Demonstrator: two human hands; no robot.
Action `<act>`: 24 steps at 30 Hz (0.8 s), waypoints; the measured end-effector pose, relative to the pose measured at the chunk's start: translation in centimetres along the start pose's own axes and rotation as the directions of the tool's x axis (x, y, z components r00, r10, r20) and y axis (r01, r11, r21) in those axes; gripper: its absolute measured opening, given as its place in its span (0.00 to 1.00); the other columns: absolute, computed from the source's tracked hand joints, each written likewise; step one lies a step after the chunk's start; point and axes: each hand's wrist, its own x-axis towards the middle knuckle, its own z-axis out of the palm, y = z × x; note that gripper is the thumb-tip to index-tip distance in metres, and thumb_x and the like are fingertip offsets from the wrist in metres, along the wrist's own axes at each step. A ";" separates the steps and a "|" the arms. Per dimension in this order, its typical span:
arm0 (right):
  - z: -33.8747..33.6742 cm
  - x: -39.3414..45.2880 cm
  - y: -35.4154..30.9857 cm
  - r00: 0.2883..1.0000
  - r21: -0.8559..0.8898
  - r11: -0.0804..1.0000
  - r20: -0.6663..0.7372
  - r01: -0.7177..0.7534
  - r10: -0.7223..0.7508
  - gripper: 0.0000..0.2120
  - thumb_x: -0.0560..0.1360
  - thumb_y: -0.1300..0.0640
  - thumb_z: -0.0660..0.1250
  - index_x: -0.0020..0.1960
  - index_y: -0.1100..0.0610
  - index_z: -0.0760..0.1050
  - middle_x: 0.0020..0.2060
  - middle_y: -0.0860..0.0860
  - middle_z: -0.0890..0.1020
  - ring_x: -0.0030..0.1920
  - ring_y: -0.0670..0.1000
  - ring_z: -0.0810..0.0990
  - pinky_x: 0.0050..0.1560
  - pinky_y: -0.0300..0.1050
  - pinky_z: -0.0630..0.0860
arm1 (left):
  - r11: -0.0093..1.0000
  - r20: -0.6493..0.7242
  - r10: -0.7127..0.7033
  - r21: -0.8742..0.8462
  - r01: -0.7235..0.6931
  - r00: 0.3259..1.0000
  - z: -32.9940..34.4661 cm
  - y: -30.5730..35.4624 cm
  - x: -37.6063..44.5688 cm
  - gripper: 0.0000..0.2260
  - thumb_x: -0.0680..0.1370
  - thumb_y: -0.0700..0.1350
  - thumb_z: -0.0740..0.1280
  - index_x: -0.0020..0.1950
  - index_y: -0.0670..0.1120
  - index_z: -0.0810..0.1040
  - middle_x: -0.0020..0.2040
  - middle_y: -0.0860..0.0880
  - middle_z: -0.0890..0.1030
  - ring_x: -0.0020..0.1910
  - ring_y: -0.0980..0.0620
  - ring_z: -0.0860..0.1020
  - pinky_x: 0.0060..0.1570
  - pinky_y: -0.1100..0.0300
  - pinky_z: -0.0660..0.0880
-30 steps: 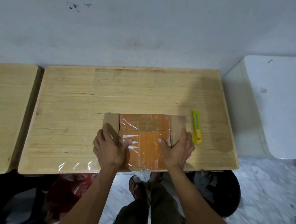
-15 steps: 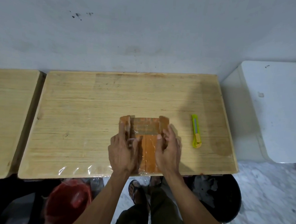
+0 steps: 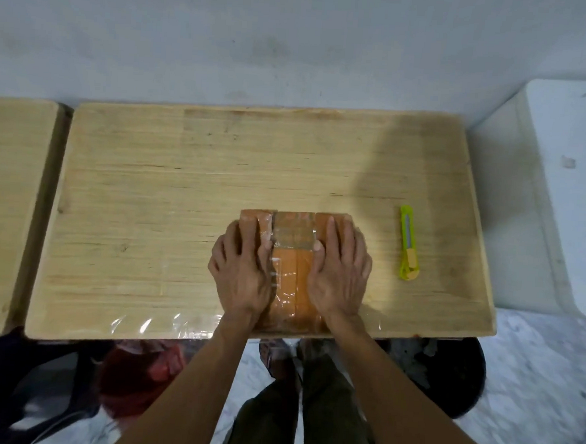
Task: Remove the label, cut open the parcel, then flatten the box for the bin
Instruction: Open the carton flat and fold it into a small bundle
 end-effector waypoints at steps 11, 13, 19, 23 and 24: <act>0.4 3.6 -0.5 0.975 -0.096 0.978 0.138 0.185 -0.171 0.28 0.83 0.45 0.45 0.81 0.52 0.48 0.81 0.48 0.50 0.80 0.52 0.44 0.75 0.66 0.54 | 0.989 0.115 0.089 0.105 -0.101 0.989 0.8 0.5 3.3 0.26 0.84 0.54 0.42 0.82 0.52 0.48 0.83 0.53 0.46 0.81 0.50 0.41 0.78 0.38 0.44; 0.5 4.9 -1.0 0.975 -0.105 0.977 0.145 0.187 -0.171 0.28 0.83 0.44 0.45 0.81 0.52 0.48 0.81 0.48 0.49 0.80 0.52 0.43 0.75 0.66 0.53 | 0.987 0.117 0.096 0.119 -0.109 0.989 0.8 0.8 4.6 0.25 0.85 0.53 0.43 0.82 0.52 0.48 0.83 0.53 0.47 0.81 0.49 0.42 0.77 0.37 0.44; 0.1 5.4 -1.3 0.971 -0.187 0.965 0.186 0.183 -0.148 0.29 0.82 0.45 0.49 0.81 0.53 0.48 0.81 0.50 0.49 0.80 0.52 0.44 0.75 0.64 0.51 | 0.973 0.164 0.090 0.197 -0.122 0.982 0.9 0.6 5.4 0.26 0.85 0.54 0.45 0.82 0.53 0.45 0.83 0.53 0.44 0.81 0.47 0.41 0.77 0.36 0.46; -0.1 5.7 -1.7 0.965 -0.185 0.969 0.236 0.162 -0.117 0.31 0.82 0.44 0.49 0.81 0.52 0.46 0.81 0.49 0.47 0.80 0.52 0.42 0.75 0.64 0.50 | 0.962 0.078 0.097 0.249 -0.113 0.992 1.1 0.8 5.5 0.25 0.84 0.53 0.52 0.82 0.51 0.56 0.82 0.51 0.55 0.81 0.44 0.51 0.75 0.35 0.54; -0.1 5.7 -1.7 0.963 -0.178 0.971 0.246 0.157 -0.111 0.31 0.82 0.44 0.49 0.81 0.52 0.45 0.81 0.49 0.46 0.80 0.53 0.41 0.76 0.65 0.50 | 0.961 0.086 0.093 0.253 -0.112 0.992 1.2 0.7 5.5 0.25 0.84 0.53 0.52 0.82 0.51 0.56 0.82 0.51 0.55 0.81 0.44 0.51 0.75 0.36 0.54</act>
